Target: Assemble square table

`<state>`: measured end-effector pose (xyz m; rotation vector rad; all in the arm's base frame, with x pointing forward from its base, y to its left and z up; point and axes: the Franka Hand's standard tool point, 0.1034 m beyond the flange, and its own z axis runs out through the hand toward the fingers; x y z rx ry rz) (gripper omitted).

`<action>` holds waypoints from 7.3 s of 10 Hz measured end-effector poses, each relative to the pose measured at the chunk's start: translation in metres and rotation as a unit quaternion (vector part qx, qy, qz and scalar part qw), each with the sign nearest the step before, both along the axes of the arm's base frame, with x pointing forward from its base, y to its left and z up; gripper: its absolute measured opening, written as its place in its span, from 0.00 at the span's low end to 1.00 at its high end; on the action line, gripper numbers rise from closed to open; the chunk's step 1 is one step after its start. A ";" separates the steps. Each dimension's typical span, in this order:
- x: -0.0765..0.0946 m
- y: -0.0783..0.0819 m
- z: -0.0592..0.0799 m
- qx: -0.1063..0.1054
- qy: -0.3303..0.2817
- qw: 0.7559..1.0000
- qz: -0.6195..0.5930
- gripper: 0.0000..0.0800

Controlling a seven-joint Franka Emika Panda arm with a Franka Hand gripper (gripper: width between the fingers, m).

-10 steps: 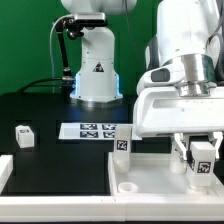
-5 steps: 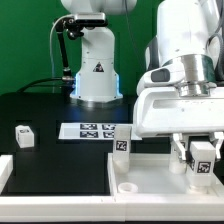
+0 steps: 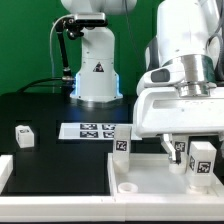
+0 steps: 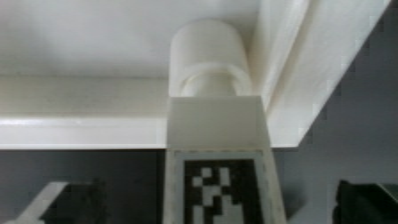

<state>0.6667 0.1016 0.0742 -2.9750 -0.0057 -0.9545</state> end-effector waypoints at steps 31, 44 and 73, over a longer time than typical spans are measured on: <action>0.030 -0.009 0.008 0.125 0.302 0.873 -0.363 0.36; 0.003 -0.019 0.005 0.295 0.176 0.615 -0.710 0.65; 0.012 0.023 -0.001 0.337 0.183 0.574 -0.724 0.59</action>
Offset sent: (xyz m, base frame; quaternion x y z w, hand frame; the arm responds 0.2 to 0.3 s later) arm 0.0000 0.0000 0.0000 0.0000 0.0000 0.0000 1.0000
